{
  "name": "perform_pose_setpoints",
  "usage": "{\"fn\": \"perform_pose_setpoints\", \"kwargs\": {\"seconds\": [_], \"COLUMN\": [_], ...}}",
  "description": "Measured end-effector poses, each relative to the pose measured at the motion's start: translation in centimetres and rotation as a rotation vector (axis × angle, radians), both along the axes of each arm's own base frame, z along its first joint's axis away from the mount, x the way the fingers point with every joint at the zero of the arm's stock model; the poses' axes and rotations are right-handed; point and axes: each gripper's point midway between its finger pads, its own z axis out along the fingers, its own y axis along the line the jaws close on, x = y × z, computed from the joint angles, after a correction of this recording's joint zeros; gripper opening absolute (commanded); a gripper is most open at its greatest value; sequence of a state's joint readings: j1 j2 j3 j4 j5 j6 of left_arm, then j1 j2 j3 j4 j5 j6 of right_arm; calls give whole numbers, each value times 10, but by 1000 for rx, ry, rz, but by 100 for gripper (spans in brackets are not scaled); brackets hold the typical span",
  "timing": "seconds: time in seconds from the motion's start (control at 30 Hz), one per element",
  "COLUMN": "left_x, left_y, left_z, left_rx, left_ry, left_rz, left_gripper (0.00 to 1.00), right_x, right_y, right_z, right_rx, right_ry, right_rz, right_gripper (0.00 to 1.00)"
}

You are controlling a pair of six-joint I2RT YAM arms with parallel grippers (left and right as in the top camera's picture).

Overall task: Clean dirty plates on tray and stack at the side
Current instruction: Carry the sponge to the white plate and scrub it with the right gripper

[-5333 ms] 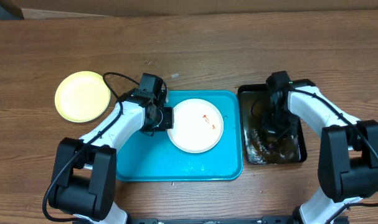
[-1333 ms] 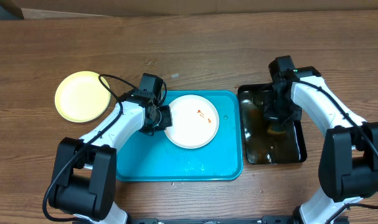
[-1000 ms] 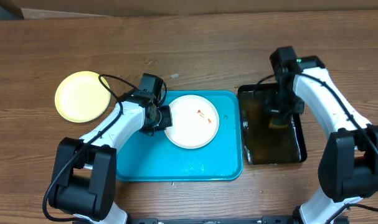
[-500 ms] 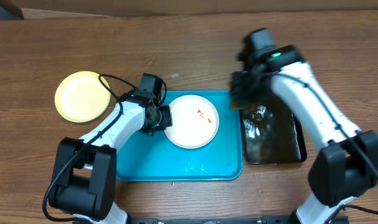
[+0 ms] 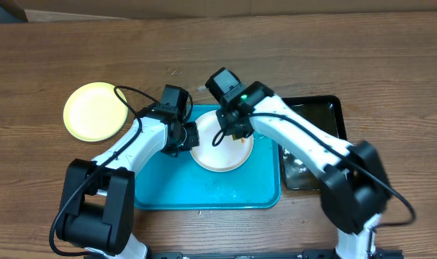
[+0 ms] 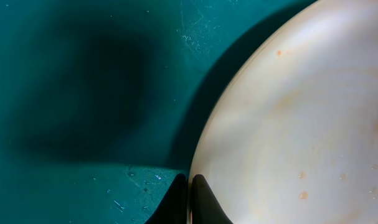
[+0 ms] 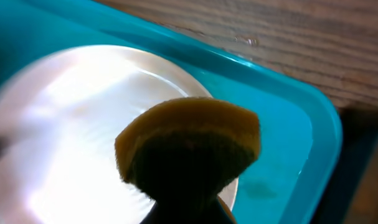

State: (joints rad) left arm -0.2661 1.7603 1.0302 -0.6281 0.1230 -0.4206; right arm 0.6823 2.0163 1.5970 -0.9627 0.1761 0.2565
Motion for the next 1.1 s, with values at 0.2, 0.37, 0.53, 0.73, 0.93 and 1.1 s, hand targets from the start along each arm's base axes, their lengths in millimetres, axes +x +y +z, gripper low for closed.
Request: {"fn": "perform_pose_setpoints", "kwargs": {"seconds": [0.2,0.37,0.53,0.73,0.93,1.1], "left_x": [0,0,0,0,0,-1], "left_y": [0,0,0,0,0,1], "left_z": [0,0,0,0,0,0], "left_rx": [0,0,0,0,0,2], "left_ry": [0,0,0,0,1,5], "left_rz": [0,0,0,0,0,2], "left_gripper": [4,4,4,4,4,4], "right_x": [-1,-1,-2,-5,-5,-9], "right_y": [-8,-10,-12,-11,-2,18], "right_z": [-45,-50,-50,-60,-64,-63], "right_rx": [-86,-98,-99,-65,46,169], "right_ry": [60,64,70,70,83,141], "right_rz": [-18,-29,-52,-125,-170,-149], "right_gripper": [22,8,4,4,4,4]}}
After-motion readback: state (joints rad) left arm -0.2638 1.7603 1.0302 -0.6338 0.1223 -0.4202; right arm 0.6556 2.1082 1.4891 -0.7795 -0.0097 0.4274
